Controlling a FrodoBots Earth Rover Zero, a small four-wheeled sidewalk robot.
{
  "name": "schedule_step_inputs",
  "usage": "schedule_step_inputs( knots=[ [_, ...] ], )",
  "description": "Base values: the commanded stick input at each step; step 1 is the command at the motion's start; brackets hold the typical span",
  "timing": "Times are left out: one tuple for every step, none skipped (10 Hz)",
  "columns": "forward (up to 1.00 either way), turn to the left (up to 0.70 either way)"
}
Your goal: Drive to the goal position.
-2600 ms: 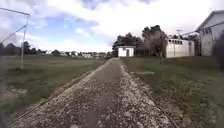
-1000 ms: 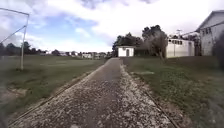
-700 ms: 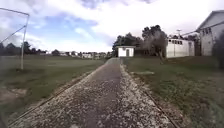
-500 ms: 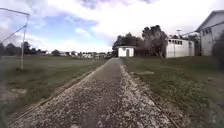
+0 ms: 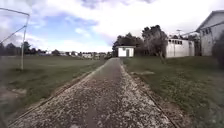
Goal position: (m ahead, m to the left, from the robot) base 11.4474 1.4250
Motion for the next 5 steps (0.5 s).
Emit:
schedule_step_inputs(
  knots=[
    [-0.05,0.0],
    [-0.05,0.0],
    [-0.05,0.0],
    [-0.05,0.0],
    [-0.05,0.0]
  ],
)
